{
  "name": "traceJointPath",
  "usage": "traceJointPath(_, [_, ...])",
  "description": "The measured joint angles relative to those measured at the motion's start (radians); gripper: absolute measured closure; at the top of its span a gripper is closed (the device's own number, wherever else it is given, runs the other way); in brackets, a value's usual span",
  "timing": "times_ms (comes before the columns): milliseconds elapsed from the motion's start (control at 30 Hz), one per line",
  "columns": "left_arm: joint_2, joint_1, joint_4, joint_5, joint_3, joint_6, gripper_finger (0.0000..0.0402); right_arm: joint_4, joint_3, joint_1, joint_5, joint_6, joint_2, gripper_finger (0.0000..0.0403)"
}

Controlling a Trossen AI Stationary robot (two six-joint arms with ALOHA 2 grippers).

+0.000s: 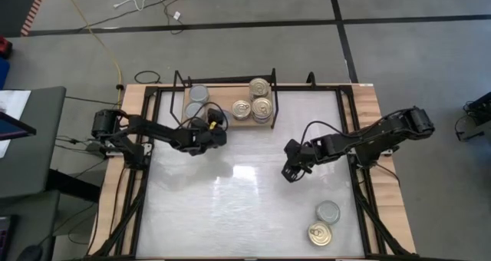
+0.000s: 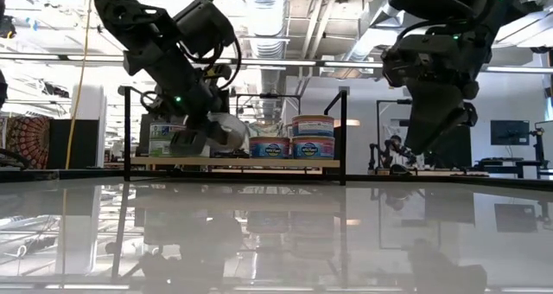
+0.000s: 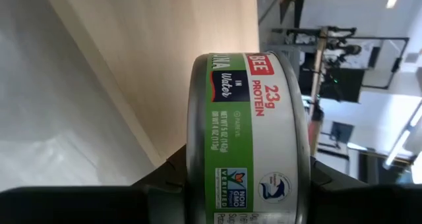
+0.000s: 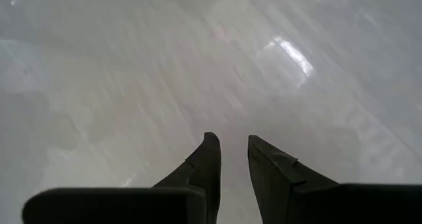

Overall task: Stack canned seafood by type on shelf
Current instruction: Put the green tuna can on the shelf

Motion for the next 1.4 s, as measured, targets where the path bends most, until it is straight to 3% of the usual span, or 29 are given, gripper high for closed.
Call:
traceJointPath(700, [0.0,0.089,-0.051,0.0,-0.001,0.037,0.0266,-0.023,0.0,-0.037,0.0,0.0,0.0,0.03])
traceJointPath(867, [0.0,0.108,-0.05,0.055,-0.001,0.07,0.0246,-0.023,0.0,-0.039,0.0,0.0,0.0,0.03])
traceJointPath(1100, [0.0,0.113,-0.048,0.056,-0.001,0.088,0.0197,-0.023,0.0,-0.039,0.0,0.0,0.0,0.03])
traceJointPath(1300, [0.0,0.12,0.015,0.07,-0.001,0.035,0.0192,-0.024,0.0,-0.039,0.0,0.0,0.0,0.03])
traceJointPath(1400, [0.0,0.131,0.035,0.085,-0.001,0.09,0.0192,-0.025,0.0,-0.039,0.0,0.0,0.0,0.03])
